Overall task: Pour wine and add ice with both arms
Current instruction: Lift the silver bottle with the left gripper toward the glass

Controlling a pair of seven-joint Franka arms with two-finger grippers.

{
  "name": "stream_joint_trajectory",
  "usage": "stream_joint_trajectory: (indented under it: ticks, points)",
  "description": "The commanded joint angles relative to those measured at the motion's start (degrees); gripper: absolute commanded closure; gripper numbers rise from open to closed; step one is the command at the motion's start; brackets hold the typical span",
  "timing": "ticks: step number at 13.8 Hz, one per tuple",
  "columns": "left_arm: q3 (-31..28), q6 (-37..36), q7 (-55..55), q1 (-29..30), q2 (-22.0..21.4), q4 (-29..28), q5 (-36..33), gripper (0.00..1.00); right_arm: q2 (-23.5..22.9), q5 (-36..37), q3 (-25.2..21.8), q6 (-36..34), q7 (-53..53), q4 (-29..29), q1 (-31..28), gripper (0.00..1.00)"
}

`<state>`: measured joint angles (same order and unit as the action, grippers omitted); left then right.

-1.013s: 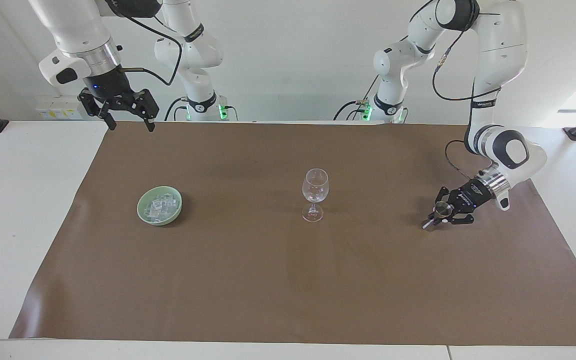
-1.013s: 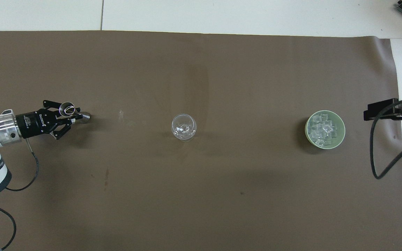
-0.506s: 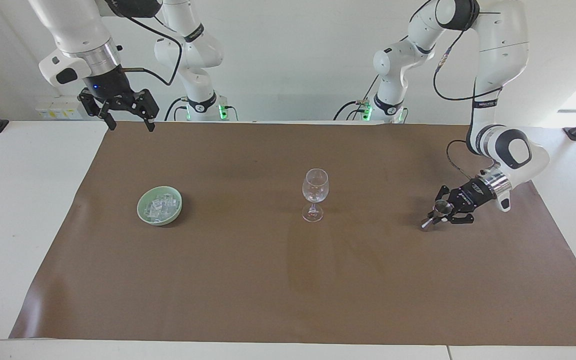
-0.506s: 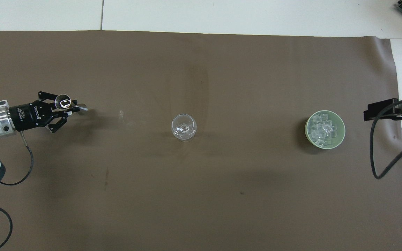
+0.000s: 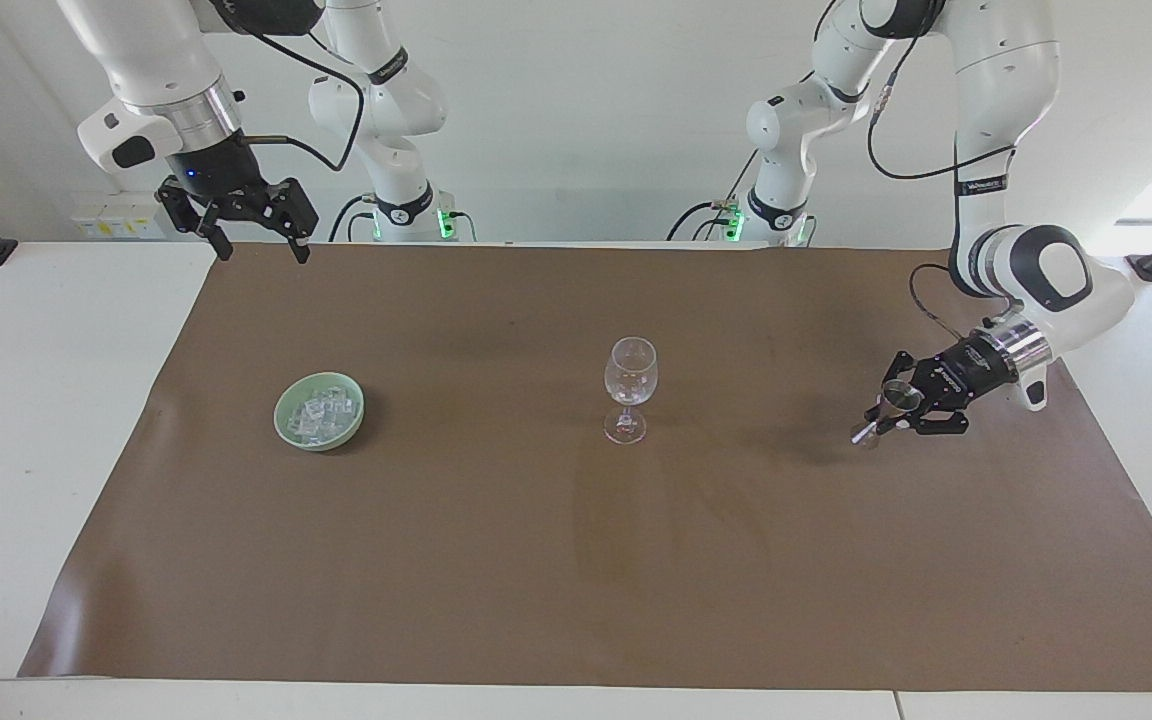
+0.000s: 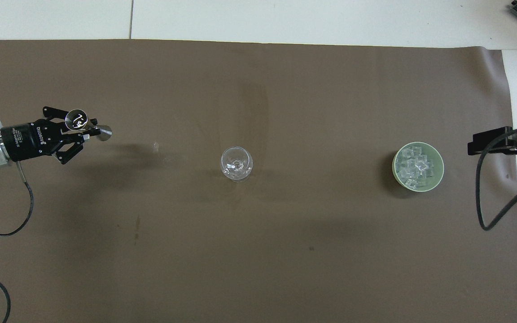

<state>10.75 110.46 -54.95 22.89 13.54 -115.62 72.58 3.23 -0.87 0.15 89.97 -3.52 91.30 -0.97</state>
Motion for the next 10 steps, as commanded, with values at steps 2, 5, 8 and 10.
stream_joint_trajectory:
  ticks: [2, 5, 8, 10]
  points:
    - [0.1, 0.0, -5.0, -2.8, -3.0, -0.6, 1.4, 1.00, 1.2, -1.1, -0.2, 0.0, 1.4, 1.2, -0.1, 0.00]
    - [0.1, 1.2, -8.8, -5.2, -4.0, 0.0, 1.7, 1.00, 1.2, -1.1, -0.2, 0.0, 1.4, 1.2, -0.1, 0.00]
    - [0.1, 4.1, -11.7, -8.5, -5.3, 0.0, 2.0, 1.00, 1.2, -1.1, -0.2, 0.0, 1.4, 1.2, -0.1, 0.00]
    - [0.1, 5.5, -13.7, -10.8, -5.6, 0.0, 2.1, 1.00, 1.2, -1.1, -0.2, 0.0, 1.4, 1.2, -0.1, 0.00]
